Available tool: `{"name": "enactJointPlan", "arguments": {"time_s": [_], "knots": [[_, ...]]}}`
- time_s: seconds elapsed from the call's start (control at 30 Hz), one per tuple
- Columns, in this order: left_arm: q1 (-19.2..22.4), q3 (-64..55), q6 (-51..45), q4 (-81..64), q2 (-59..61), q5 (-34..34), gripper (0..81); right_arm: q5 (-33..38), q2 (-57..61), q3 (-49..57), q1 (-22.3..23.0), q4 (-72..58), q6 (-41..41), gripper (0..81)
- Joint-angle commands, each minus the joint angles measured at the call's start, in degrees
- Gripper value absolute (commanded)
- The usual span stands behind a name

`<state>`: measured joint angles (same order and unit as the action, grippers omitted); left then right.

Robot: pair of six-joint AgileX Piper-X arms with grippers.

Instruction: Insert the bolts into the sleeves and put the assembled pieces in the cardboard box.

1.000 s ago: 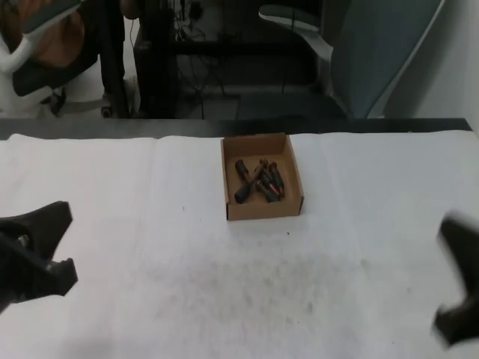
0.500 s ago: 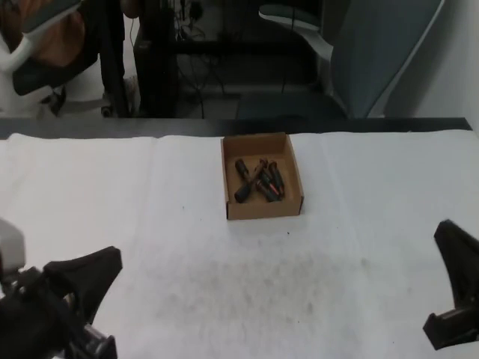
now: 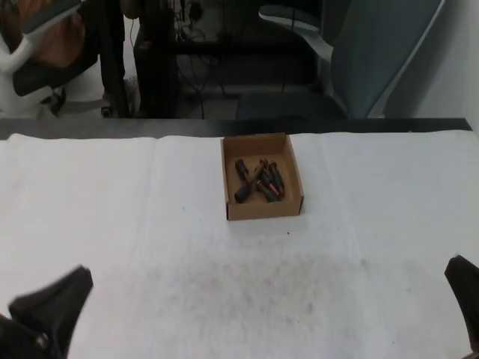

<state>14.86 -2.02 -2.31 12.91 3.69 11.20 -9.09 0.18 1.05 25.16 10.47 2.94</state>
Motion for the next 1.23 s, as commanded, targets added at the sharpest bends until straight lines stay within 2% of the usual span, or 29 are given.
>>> {"name": "enactJointPlan", "arguments": {"time_s": [0.0, 0.1, 0.23, 1.2], "knots": [[0.3, 2.0, -0.3, -1.9, -0.5, -0.9, 1.8, 0.4, -0.2, 0.2, -0.2, 0.6, -0.4, 0.0], [0.3, 2.0, -4.2, -8.2, -0.5, -2.7, 1.8, 0.4, -0.2, 0.0, -0.2, 1.5, -0.4, 0.0], [0.3, 2.0, -5.0, -11.0, -0.5, -6.9, 1.8, 0.4, -0.2, -0.1, -0.2, 1.8, -0.4, 0.0], [0.3, 2.0, -5.0, -11.5, -0.5, -7.0, 1.8, 0.4, -0.2, -0.1, -0.2, 1.8, -0.4, 0.0]]}}
